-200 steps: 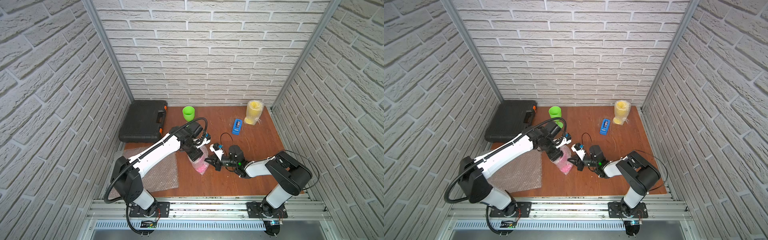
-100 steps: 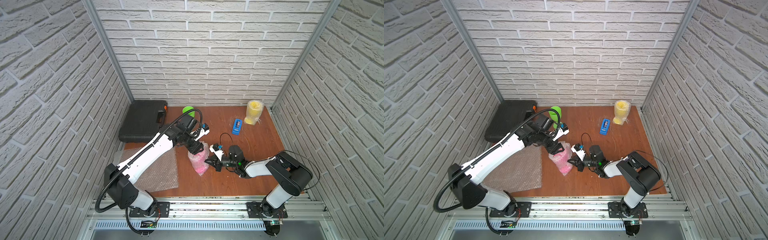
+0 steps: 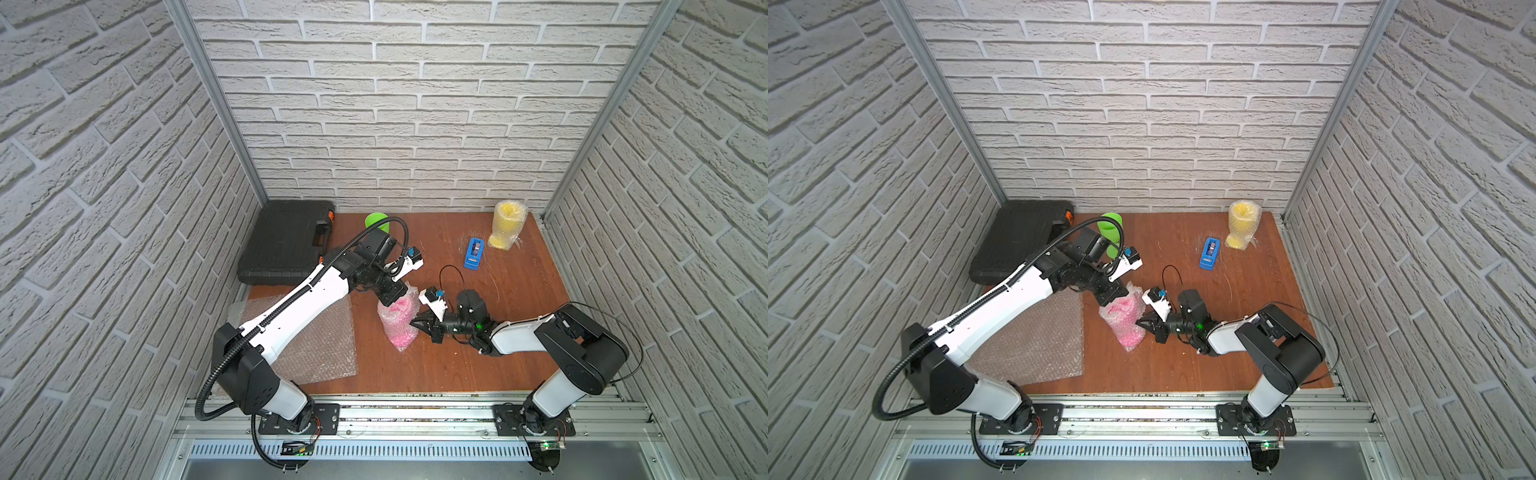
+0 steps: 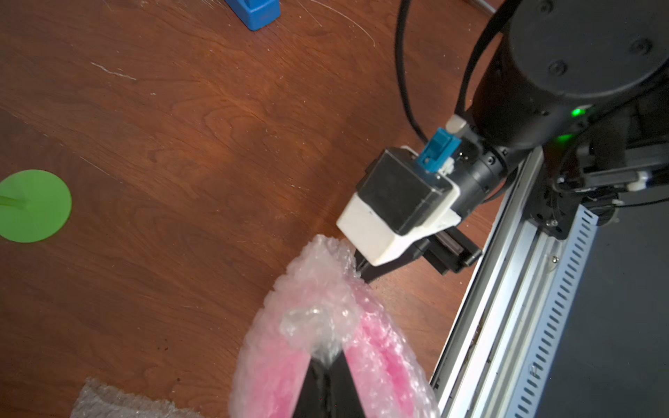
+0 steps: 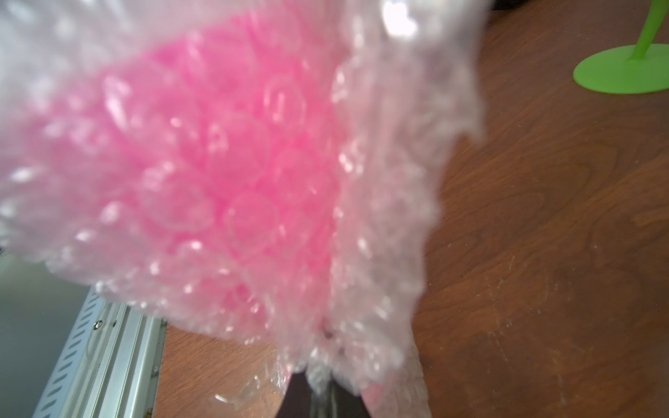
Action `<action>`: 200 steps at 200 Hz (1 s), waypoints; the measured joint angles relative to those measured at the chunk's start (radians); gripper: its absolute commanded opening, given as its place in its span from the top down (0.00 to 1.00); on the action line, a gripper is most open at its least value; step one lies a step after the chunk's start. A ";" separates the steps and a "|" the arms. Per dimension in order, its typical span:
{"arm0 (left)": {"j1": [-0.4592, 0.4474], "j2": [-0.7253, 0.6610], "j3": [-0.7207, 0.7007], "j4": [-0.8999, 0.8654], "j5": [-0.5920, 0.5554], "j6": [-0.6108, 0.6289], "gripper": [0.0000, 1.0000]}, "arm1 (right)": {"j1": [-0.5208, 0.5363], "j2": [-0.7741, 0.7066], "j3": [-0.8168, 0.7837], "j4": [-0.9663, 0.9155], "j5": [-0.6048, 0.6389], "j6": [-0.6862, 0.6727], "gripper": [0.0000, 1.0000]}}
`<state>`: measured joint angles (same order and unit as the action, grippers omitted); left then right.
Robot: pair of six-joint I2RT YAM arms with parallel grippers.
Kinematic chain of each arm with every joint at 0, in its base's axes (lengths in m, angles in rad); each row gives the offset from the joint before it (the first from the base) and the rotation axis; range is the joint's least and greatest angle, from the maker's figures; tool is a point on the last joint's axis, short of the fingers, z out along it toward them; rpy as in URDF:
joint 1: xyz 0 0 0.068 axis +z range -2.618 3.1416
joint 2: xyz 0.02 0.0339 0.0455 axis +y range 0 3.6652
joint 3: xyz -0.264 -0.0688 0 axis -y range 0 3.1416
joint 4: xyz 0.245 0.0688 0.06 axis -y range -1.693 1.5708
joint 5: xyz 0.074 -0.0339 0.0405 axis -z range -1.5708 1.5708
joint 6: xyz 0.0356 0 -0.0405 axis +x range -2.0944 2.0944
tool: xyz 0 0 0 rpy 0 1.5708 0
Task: Wrap wine glasses in bubble wrap
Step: Wrap the wine glass in bubble wrap.
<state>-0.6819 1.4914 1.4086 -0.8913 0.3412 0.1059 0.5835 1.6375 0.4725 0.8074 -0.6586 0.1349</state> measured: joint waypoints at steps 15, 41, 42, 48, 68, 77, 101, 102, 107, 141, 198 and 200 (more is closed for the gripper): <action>0.000 0.010 -0.017 -0.032 0.016 0.005 1.00 | 0.000 0.000 0.000 -0.003 0.007 0.004 0.97; 0.000 0.085 -0.019 -0.078 0.022 0.012 1.00 | 0.000 0.000 0.000 -0.008 0.011 0.009 0.98; 0.000 0.087 -0.019 -0.079 0.022 0.013 1.00 | 0.000 0.000 0.000 -0.008 0.012 0.009 0.98; 0.000 0.114 -0.019 -0.085 0.021 0.014 1.00 | 0.000 0.000 0.000 -0.010 0.012 0.009 0.97; 0.001 0.188 -0.018 -0.083 0.021 0.018 0.92 | 0.000 0.000 0.000 -0.014 0.014 0.008 0.97; 0.001 0.211 -0.010 -0.078 0.019 0.021 0.92 | 0.000 -0.002 0.001 -0.015 0.019 0.008 0.97; -0.001 0.244 0.005 -0.049 0.011 0.023 0.87 | 0.000 -0.014 0.001 -0.028 0.038 0.007 0.97; -0.001 0.244 0.005 -0.048 0.011 0.023 0.87 | 0.000 -0.015 0.001 -0.028 0.038 0.007 0.97; -0.002 0.245 0.005 -0.040 0.012 0.022 0.83 | 0.000 -0.019 0.001 -0.033 0.041 0.007 0.97; -0.007 0.221 -0.002 -0.008 0.016 0.000 0.64 | -0.003 -0.048 0.001 -0.077 0.061 -0.003 0.97; -0.004 0.069 0.024 -0.048 -0.048 0.006 0.44 | -0.005 -0.073 0.001 -0.108 0.064 -0.023 0.97; -0.003 0.063 0.029 -0.050 -0.048 0.007 0.44 | -0.005 -0.073 0.001 -0.109 0.064 -0.023 0.97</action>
<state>-0.6849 1.5539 1.4372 -0.9413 0.2935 0.1127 0.5789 1.5646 0.4732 0.6987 -0.5945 0.1120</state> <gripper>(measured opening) 0.533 0.059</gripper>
